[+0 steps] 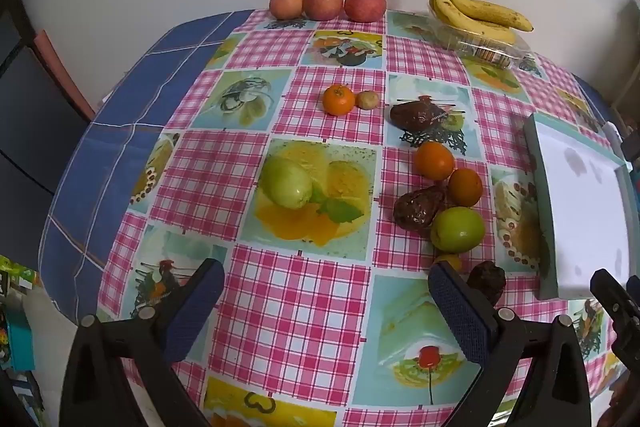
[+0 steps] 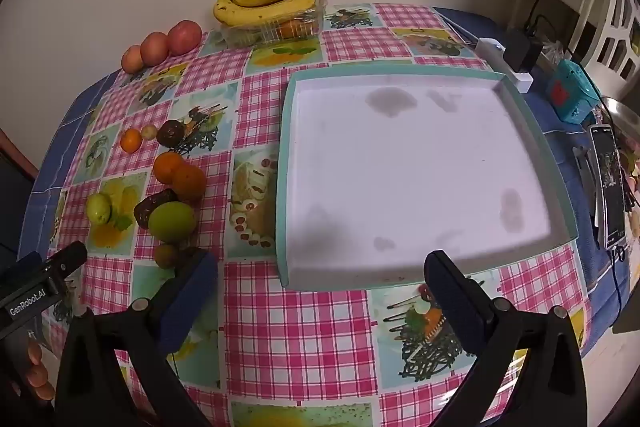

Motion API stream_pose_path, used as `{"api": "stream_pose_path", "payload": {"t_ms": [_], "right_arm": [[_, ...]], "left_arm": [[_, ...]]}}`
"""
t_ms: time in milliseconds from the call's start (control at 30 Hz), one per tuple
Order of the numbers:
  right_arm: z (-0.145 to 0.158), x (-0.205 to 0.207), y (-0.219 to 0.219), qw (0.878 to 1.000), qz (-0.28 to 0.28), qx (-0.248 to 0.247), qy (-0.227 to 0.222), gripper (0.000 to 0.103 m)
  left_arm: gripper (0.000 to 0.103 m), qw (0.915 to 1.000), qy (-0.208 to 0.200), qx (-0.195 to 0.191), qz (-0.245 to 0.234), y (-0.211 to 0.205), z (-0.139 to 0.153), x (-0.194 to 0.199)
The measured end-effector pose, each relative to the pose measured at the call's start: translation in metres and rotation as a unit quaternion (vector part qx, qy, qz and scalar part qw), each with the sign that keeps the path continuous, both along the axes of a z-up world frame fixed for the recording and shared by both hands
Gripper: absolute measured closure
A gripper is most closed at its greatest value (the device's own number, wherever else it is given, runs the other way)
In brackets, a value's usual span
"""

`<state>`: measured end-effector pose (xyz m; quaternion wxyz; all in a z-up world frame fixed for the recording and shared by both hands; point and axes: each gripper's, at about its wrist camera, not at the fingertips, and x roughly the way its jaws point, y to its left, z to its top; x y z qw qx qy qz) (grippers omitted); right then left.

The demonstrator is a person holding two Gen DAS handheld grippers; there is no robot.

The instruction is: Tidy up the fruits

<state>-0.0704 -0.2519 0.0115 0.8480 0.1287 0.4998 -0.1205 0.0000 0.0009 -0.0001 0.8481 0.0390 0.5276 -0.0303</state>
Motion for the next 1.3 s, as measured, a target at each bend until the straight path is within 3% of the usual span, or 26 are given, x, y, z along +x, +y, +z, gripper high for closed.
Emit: {"api": "stream_pose_path", "payload": {"t_ms": [1300], "right_arm": [[-0.005, 0.003, 0.005, 1.0, 0.004, 0.003, 0.005, 0.0]], "left_arm": [[0.0, 0.9999, 0.008, 0.004, 0.008, 0.005, -0.006, 0.002]]}}
